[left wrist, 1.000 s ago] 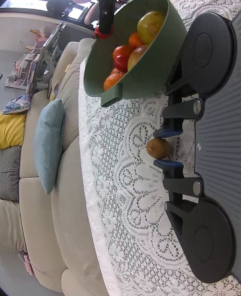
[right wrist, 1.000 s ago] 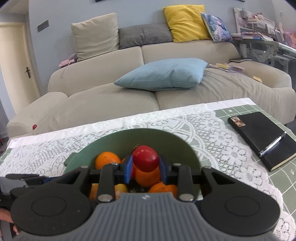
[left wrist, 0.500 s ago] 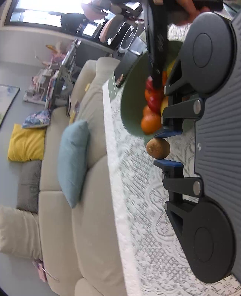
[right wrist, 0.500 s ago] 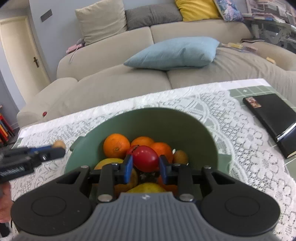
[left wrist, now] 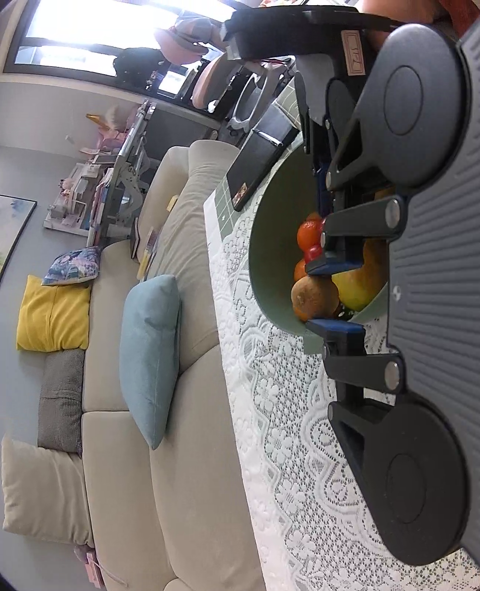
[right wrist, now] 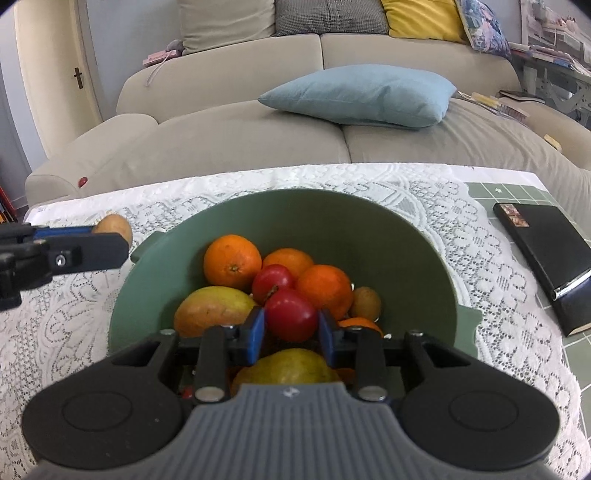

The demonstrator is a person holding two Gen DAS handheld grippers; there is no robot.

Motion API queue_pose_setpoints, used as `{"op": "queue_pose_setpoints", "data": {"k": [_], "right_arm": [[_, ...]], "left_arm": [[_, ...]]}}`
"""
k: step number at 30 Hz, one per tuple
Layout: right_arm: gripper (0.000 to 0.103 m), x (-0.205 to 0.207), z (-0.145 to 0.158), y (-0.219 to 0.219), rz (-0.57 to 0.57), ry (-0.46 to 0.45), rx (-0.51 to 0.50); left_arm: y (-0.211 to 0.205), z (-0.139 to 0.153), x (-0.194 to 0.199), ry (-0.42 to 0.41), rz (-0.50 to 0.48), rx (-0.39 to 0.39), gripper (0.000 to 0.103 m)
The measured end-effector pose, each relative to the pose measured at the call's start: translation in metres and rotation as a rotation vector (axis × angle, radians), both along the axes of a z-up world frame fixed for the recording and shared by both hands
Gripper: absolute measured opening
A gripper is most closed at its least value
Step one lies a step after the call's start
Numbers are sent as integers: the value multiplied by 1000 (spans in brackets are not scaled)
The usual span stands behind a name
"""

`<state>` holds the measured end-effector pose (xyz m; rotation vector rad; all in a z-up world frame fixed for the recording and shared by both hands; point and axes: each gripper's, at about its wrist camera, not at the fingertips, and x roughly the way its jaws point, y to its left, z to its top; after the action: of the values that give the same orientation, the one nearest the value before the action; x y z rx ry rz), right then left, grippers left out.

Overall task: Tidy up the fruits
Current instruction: 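Lower the kiwi into the colander with the left tool while the right tool releases the tomato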

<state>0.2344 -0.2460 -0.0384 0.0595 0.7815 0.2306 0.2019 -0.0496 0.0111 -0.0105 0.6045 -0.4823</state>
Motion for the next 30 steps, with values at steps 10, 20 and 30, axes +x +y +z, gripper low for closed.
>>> {"op": "queue_pose_setpoints", "data": {"k": [10, 20, 30], "right_arm": [[49, -24, 25, -17, -80, -139, 103], [61, -42, 43, -42, -219, -250, 247], [71, -35, 36, -61, -299, -205, 295]], "left_arm": [[-16, 0, -3, 14, -29, 25, 28], [-62, -12, 10, 76, -108, 47, 28], [-105, -34, 22, 79, -193, 88, 28]]}}
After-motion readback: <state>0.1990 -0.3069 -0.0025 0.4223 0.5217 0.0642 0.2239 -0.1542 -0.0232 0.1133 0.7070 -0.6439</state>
